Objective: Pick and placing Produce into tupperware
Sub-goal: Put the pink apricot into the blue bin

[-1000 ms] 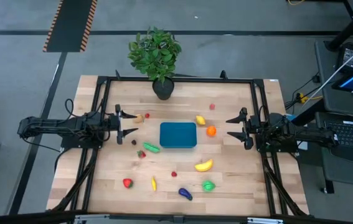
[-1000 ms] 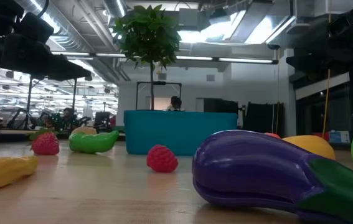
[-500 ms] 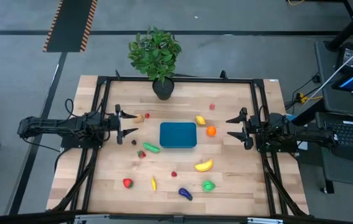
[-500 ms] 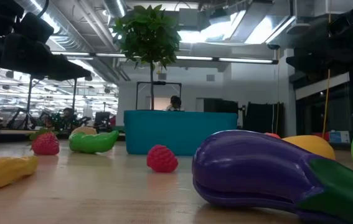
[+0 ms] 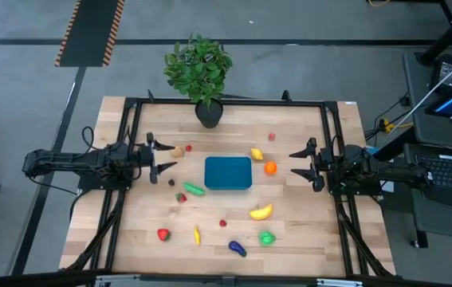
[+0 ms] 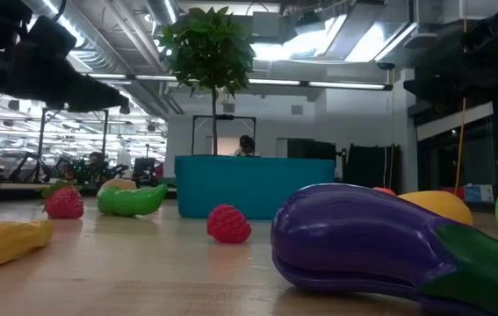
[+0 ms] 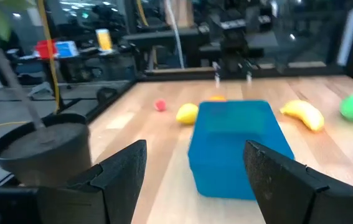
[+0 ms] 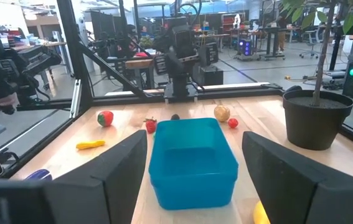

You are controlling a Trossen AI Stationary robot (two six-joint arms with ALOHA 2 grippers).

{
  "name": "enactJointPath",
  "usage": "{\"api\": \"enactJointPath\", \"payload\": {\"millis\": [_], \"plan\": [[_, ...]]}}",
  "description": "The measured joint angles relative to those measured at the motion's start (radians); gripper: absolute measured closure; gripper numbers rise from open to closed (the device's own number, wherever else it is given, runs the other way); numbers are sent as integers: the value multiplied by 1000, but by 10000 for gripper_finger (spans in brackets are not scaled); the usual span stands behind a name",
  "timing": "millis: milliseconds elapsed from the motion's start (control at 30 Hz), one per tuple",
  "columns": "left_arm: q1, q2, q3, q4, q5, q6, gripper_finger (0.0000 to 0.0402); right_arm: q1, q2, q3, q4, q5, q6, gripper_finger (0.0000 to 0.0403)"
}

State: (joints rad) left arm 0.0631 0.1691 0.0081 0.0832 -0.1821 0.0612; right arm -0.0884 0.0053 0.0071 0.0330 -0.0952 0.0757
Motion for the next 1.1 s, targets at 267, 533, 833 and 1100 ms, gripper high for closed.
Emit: {"api": "enactJointPath", "payload": {"millis": [267, 533, 833, 1100], "plan": [[0, 0, 0, 75, -1, -34, 140, 0, 0, 0, -3, 102, 51, 137], [0, 0, 0, 75, 8, -119, 140, 0, 0, 0, -1, 99, 111, 137], [0, 9, 0, 134, 45, -138, 140, 0, 13, 53, -5, 84, 85, 137], [0, 101, 6, 206, 32, -139, 140, 0, 149, 161, -21, 84, 43, 137]]}}
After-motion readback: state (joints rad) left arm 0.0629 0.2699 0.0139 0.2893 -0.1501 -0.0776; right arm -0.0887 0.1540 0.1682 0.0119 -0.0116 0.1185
